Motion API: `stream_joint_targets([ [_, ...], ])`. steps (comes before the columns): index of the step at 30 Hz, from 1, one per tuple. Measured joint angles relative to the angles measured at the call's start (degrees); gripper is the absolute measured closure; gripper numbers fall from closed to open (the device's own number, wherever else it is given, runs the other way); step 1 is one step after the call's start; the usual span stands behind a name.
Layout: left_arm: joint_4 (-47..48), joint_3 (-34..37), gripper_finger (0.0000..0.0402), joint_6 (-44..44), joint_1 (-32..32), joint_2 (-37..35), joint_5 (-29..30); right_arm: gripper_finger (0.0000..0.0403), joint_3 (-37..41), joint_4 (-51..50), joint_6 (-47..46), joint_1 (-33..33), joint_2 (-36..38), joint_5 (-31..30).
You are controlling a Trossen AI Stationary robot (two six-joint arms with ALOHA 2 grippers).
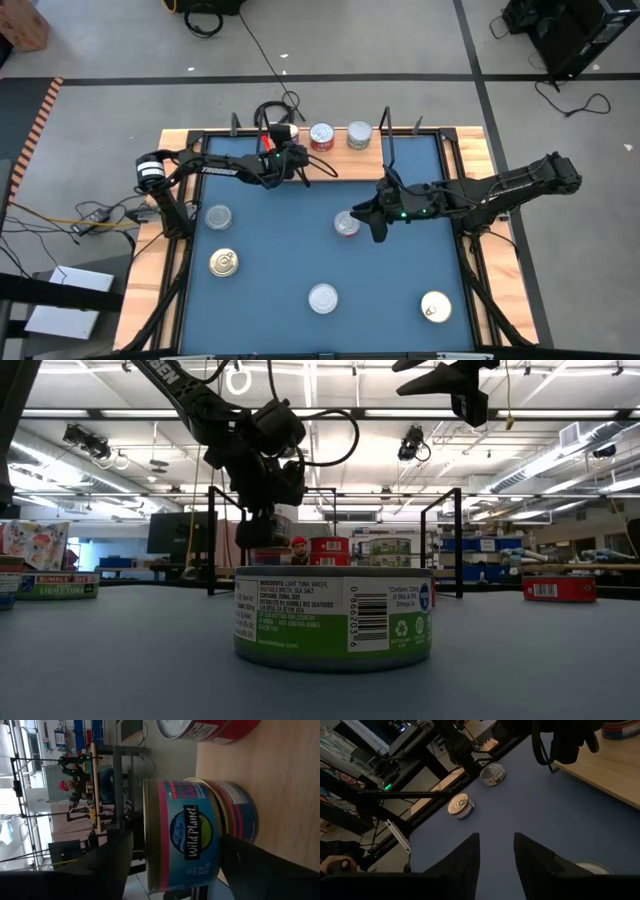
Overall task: Stack canned seafood by type on shelf
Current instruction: Stack the blue tuna can on top of the other blue tuna can on the shelf, then put the green tuna can on the shelf
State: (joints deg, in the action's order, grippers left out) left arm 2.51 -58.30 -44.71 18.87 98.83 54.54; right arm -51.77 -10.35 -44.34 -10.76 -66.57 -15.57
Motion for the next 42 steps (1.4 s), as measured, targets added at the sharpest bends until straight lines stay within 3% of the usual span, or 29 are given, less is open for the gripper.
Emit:
stream_joint_targets([
  [7,1.74,-0.03,0.0111,0.33,0.0,0.0,-1.8,0.0275,0.0,-0.02,-0.02,0.01,0.0,0.2],
  [13,11.02,-3.92,0.0109,7.3,0.19,-0.02,-6.19,0.0275,0.0,-0.04,-0.45,-0.05,0.0,0.66],
  [32,11.79,-6.73,0.0111,5.9,1.32,-0.88,-4.24,0.0275,0.0,-0.04,0.61,-2.43,-0.01,0.74],
  [36,11.53,-6.73,0.0138,7.37,-0.93,-3.25,-4.71,0.0275,0.0,-0.04,4.83,-2.43,-0.02,0.28],
  [42,12.73,-6.73,0.022,11.7,-5.02,-7.09,-10.34,0.0275,0.48,-0.36,7.23,-1.94,-1.57,-1.31],
])
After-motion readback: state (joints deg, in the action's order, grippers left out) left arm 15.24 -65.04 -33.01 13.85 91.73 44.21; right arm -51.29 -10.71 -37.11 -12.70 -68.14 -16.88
